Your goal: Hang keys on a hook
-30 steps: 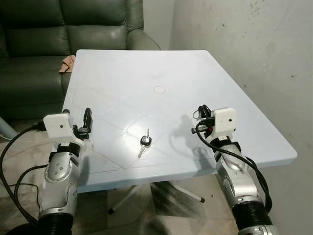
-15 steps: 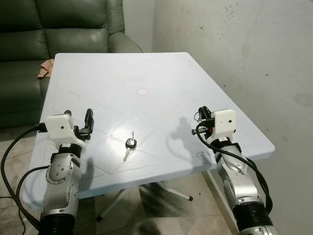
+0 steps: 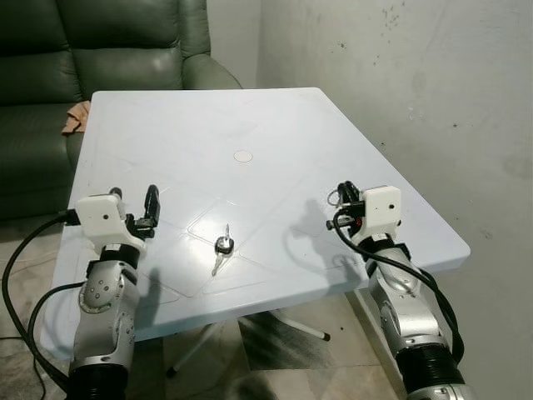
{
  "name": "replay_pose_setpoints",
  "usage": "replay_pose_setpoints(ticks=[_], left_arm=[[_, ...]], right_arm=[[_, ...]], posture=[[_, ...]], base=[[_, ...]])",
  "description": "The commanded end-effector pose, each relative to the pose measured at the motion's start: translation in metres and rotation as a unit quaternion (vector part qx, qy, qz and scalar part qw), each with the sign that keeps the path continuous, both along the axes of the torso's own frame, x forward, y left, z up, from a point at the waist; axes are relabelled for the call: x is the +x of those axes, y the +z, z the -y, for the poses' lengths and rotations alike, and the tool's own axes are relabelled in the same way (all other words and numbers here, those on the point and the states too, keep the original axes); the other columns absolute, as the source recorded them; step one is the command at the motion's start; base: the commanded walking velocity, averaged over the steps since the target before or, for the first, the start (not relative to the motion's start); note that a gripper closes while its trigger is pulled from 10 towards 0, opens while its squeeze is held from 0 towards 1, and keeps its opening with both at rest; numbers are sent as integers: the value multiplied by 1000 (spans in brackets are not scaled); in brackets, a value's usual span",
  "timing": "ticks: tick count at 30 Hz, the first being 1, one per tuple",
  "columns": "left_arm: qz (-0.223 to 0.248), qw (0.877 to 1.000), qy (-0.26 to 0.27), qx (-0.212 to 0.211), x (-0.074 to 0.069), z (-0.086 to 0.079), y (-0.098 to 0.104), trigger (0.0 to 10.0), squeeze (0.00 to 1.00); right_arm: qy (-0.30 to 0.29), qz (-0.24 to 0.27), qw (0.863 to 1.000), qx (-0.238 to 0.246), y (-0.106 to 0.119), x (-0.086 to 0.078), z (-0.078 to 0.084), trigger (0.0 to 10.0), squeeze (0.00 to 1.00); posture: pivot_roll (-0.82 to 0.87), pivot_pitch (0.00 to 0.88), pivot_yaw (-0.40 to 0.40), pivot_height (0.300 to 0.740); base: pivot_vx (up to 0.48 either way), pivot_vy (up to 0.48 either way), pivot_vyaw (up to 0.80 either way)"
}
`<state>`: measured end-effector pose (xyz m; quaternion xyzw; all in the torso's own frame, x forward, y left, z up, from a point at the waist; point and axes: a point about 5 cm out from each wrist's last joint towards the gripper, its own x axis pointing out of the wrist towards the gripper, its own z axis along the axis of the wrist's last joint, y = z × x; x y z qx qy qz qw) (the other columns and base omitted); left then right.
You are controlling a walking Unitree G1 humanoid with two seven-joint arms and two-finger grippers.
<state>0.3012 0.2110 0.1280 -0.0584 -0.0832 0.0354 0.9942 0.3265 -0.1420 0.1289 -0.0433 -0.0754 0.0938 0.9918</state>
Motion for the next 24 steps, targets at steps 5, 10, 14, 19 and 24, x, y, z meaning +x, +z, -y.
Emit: replay_pose_setpoints(ticks=[5,10,14,19,24], left_arm=[[6,1000,-6,8,2,2,6,10000,0],[7,1000,-1,11,2,3,6,10000,0],[8,1000,0,13,3,3,7,10000,0],[9,1000,1,11,3,3,7,10000,0],[10,1000,1,9,2,3,7,10000,0]], right_arm=[[-7,-5,1000,-3,-1,-1,2,10000,0],[-10,-5,1000,-4,-1,-1,4,10000,0],[-11,-6,1000,-4,-1,-1,4,10000,0],[-10,-6,1000,-3,-1,-1,3,10000,0],[-9,-10,1000,-4,-2,-1,3,10000,0]], posture=[[-74,0,-35,740],[-78,0,-34,740],[-79,0,-36,740],[-79,0,-36,740],[-79,0,-38,740]], base=[[0,288,-781],[0,0,-780],[0,0,-780],[0,0,-777],[0,0,-776]])
